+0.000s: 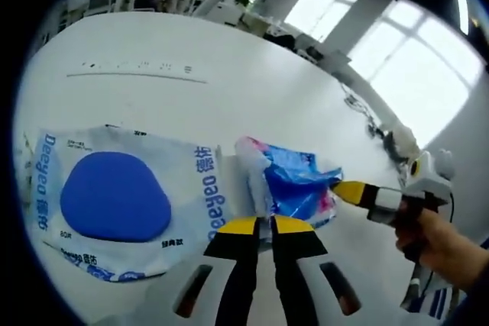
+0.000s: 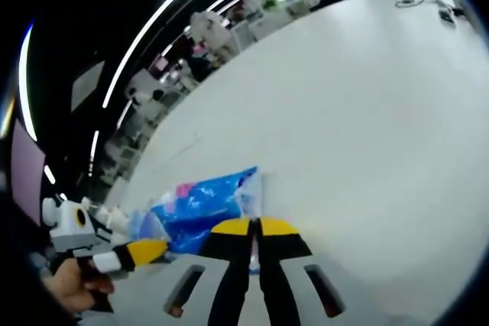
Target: Arrange the tabletop items into an orderly group along one side of the table until the central work area is clear of visible clutter.
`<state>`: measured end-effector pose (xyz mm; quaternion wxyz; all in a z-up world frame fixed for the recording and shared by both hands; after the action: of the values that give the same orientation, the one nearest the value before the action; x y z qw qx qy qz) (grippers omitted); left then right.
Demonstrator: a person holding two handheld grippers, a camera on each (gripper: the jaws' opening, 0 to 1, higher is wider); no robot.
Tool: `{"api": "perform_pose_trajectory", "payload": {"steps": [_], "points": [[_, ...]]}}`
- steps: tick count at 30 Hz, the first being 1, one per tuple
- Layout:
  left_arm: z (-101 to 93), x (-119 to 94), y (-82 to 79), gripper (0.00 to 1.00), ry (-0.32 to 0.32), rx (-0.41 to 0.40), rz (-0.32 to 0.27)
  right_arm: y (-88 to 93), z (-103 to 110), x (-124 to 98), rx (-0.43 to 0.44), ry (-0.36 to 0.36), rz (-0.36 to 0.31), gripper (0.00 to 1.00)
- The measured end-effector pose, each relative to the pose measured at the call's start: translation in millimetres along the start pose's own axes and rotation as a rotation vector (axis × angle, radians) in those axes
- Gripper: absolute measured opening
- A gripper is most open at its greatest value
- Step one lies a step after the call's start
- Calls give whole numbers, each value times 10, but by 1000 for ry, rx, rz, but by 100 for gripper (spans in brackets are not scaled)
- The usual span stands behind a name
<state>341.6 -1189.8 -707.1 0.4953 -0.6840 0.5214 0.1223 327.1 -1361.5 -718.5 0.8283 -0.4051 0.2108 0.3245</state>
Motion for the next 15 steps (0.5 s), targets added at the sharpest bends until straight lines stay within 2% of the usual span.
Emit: {"api": "perform_pose_trajectory", "payload": {"steps": [2, 4, 9, 10, 11, 12, 15], "points": [[-5, -6, 2, 8, 0, 9, 1, 3, 4, 6, 0, -1, 0, 0], [15, -22, -3, 7, -22, 54, -7, 9, 11, 13, -3, 1, -1, 0], [-11, -33, -20, 13, -10, 53, -13, 47, 34, 37, -18, 14, 5, 2], [-15, -41, -30, 16, -13, 56, -22, 62, 44, 38, -33, 18, 10, 3], [-19, -46, -31, 17, -15, 59, -24, 59, 35, 36, -94, 31, 4, 3], [-23, -55, -34, 17, -18, 71, -30, 66, 42, 36, -115, 37, 6, 4], [-17, -65, -25, 22, -24, 84, -29, 80, 70, 48, -117, 30, 12, 5]]}}
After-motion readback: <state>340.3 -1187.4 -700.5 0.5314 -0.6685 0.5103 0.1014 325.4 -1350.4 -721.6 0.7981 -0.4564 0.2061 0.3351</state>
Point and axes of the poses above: the point that each gripper's makers call its tool centre point, and the gripper's own axes: x roughly forward along the fingers, z roughly to its left, y roughly out of its underside, the point moved 5 cm from there along -x, roughly backward along the fingers, and after that the axes turned 4 degrees about z, right-handed, at the moved point
